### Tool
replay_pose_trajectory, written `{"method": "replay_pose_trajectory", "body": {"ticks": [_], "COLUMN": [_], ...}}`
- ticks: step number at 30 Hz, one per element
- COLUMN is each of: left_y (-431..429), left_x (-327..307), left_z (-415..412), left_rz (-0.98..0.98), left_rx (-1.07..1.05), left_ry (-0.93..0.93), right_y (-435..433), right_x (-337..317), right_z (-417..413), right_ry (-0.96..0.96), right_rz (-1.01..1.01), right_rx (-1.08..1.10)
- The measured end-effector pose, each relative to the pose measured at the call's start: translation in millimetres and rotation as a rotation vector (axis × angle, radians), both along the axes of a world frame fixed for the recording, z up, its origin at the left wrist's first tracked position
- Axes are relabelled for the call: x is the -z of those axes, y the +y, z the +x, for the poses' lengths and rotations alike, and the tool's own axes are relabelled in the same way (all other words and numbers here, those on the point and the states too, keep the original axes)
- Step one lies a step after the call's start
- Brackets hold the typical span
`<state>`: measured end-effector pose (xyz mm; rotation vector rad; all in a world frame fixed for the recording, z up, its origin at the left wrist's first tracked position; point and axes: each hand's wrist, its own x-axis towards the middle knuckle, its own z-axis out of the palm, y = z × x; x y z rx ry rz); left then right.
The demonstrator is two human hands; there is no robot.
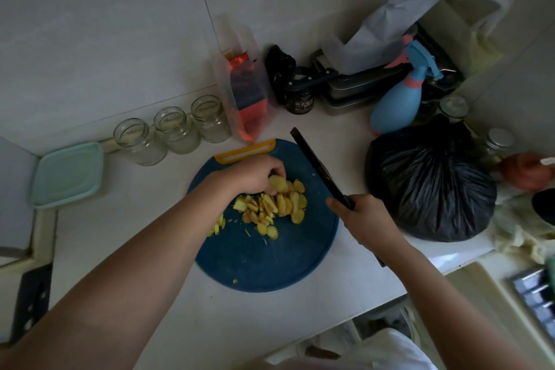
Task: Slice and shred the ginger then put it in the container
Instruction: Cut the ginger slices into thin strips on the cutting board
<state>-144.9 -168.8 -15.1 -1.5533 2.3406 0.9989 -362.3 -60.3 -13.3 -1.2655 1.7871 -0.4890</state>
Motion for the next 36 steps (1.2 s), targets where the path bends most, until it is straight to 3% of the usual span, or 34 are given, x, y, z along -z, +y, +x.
{"method": "replay_pose_trajectory", "body": {"ticks": [6, 15, 19, 23, 31, 36], "left_y": [13.0, 22.2, 37.8, 72.0, 142.4, 165.7], "left_x": [-1.2, 3.0, -11.2, -13.3, 43.2, 56.7], "left_z": [4.6, 11.9, 17.2, 38.2, 61.2, 62.8], "left_rz": [-0.135, -0.131, -0.212, -0.285, -0.42, -0.477], "left_rx": [-0.022, -0.015, -0.173, -0.218, -0.304, -0.359], "left_ry": [0.075, 0.07, 0.202, 0.221, 0.182, 0.228], "right_y": [2.1, 8.3, 9.7, 10.8, 27.8, 50.6], "right_x": [-3.8, -9.9, -13.1, -18.2, -12.4, 0.6], "right_z": [5.8, 9.0, 8.4, 11.4, 32.0, 42.6], "right_ry": [-0.006, -0.016, -0.045, -0.039, 0.007, -0.035], "right_rz": [0.007, 0.027, 0.019, 0.084, 0.129, 0.168], "right_rx": [-0.028, -0.039, -0.029, -0.146, -0.401, -0.438]}}
